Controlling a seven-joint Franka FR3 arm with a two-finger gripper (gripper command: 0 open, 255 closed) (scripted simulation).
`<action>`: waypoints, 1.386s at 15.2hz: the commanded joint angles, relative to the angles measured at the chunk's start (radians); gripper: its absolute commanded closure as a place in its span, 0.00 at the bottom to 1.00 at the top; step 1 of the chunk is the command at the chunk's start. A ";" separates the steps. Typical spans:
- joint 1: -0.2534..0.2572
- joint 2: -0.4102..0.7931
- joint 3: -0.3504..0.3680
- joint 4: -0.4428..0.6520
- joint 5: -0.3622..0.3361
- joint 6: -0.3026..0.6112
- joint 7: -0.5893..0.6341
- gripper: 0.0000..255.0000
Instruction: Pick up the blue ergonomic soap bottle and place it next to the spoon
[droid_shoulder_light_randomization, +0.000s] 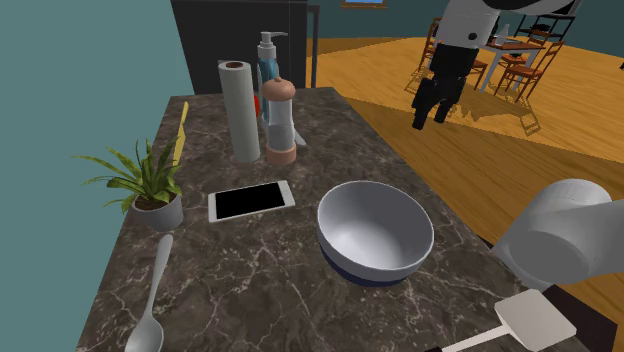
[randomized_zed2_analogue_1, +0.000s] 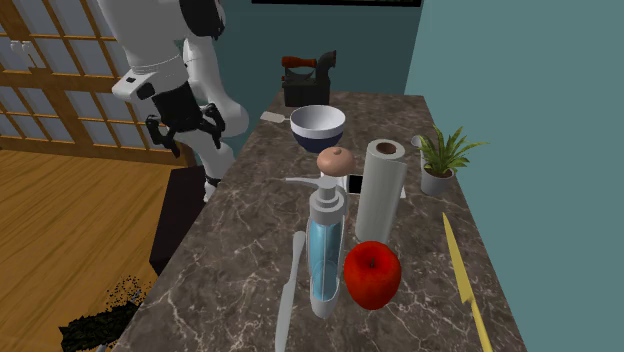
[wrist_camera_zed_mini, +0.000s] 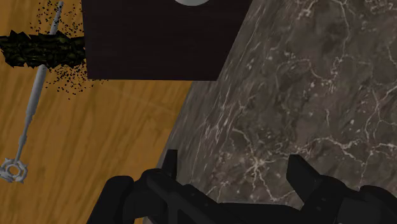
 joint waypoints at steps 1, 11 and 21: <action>0.000 0.000 0.000 0.000 0.000 0.000 0.000 0.00; 0.002 0.191 0.208 0.134 0.076 0.233 0.304 0.00; -0.057 0.460 0.406 0.401 -0.021 0.386 0.633 0.00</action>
